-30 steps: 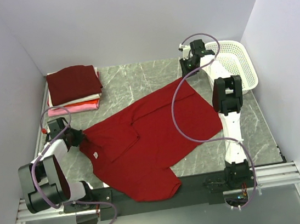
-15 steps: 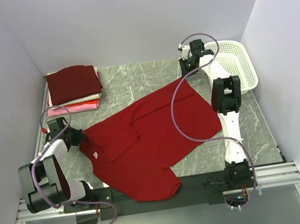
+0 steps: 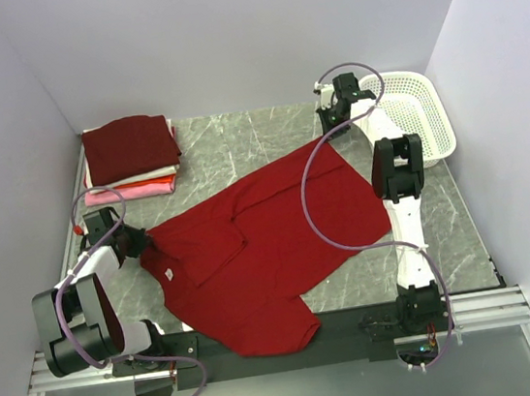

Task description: Fold and stack the t-shirts

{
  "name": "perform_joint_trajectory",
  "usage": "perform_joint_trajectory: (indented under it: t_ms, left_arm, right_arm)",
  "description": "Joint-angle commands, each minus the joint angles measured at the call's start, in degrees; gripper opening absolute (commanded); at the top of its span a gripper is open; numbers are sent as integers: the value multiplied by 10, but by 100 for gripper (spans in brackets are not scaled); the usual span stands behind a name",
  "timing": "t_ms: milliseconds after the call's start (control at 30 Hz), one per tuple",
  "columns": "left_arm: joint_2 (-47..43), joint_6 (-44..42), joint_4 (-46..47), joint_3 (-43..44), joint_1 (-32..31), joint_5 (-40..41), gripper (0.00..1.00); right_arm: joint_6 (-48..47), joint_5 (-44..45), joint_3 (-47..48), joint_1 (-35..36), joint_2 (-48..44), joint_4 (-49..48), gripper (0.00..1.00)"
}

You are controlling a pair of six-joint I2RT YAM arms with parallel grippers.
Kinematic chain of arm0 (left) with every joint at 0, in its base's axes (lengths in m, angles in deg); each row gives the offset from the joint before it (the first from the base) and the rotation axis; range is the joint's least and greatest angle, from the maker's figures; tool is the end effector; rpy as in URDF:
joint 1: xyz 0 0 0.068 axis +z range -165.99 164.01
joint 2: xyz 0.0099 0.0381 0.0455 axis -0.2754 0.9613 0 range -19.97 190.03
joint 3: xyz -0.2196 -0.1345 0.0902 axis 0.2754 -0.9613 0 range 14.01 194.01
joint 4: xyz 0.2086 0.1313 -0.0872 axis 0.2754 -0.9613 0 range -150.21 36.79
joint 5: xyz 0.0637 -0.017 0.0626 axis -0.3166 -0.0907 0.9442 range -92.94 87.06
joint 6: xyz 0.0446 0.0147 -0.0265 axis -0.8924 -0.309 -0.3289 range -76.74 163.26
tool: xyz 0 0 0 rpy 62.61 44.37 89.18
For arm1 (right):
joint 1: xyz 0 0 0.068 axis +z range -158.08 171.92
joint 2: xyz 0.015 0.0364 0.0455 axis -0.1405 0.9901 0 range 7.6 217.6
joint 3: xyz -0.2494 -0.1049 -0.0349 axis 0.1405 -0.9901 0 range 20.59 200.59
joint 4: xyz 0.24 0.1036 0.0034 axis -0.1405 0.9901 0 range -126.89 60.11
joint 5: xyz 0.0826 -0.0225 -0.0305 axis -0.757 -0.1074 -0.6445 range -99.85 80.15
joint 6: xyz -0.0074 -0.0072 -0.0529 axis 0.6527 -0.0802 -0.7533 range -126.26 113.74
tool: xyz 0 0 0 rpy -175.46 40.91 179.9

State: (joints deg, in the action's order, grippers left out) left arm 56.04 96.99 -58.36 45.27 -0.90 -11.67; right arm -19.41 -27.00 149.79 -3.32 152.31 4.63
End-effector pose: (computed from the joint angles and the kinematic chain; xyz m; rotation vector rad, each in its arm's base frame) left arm 0.2358 0.0580 0.1563 -1.3487 2.0915 -0.4797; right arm 0.5435 0.0558 0.1677 -0.5050 2.4807 0.3254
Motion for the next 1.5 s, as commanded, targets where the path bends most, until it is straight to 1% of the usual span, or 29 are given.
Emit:
perform_joint_trajectory:
  t_ms: [0, 167, 300, 433, 567, 733, 867, 933, 967, 1000, 1067, 1100, 1133, 1167, 1200, 1233, 1267, 1300, 1333, 1367, 1400, 1433, 1467]
  left_arm:
    - [-2, -3, 12, 26, 2, 9, 0]
    - [7, -4, 8, 41, 3, 18, 0]
    - [17, -6, 10, 56, 4, 21, 0]
    - [41, -6, 12, 72, 4, 17, 0]
    - [55, -7, 16, 83, 4, 15, 0]
    - [57, -8, 24, 80, 5, 9, 0]
    - [56, -7, 30, 72, 5, 9, 0]
    - [59, -8, 32, 71, 5, 1, 0]
    - [58, -9, 30, 73, 4, -3, 1]
    - [56, -11, 27, 74, 4, -8, 2]
    - [42, -23, 23, 85, 4, -28, 14]
    - [34, -26, 18, 88, 4, -28, 25]
    - [12, -28, 7, 92, 4, -29, 40]
    - [-1, -39, 1, 96, 5, -27, 45]
    - [-30, -45, -3, 104, 5, -26, 48]
    - [-44, -51, -15, 108, 5, -25, 55]
    - [-58, -66, -22, 113, 4, -26, 58]
    - [-83, -76, -28, 121, 4, -30, 58]
    - [-95, -88, -36, 123, 5, -37, 61]
    - [-108, -116, -38, 126, 5, -47, 61]
    - [-121, -128, -40, 126, 4, -65, 65]
    - [-145, -157, -38, 124, 4, -82, 70]
    - [-155, -172, -31, 122, 4, -99, 73]
  right_arm:
    - [21, 24, 25, 4, -24, -46, 0]
    - [55, 40, 31, 5, -21, -81, 0]
    - [65, 55, 25, 5, -23, -103, 0]
    - [64, 61, 47, 5, -13, -99, 0]
    - [55, 78, 50, 4, -8, -106, 0]
    - [39, 86, 53, 4, -6, -102, 0]
    - [23, 113, 60, 4, 3, -101, 0]
    - [20, 118, 63, 4, 6, -97, 11]
    - [19, 126, 63, 4, 4, -97, 19]
    - [17, 130, 61, 4, 2, -98, 32]
    - [8, 138, 56, 4, -10, -101, 39]
    - [5, 143, 54, 4, -16, -102, 45]
    - [1, 144, 45, 4, -32, -102, 47]
    - [-9, 142, 40, 4, -42, -102, 47]
    - [-14, 131, 23, 4, -51, -101, 50]
    - [-21, 121, 13, 3, -74, -96, 50]
    - [-39, 100, 2, 4, -85, -91, 50]
    - [-52, 79, -22, 4, -98, -84, 51]
    - [-66, 23, -34, 5, -121, -63, 51]
    - [-103, -5, -48, 7, -135, -50, 51]
    - [-129, -33, -80, 9, -148, -35, 52]
    - [-161, -97, -100, 12, -178, -2, 52]
    - [-220, -119, -124, 18, -195, 14, 53]
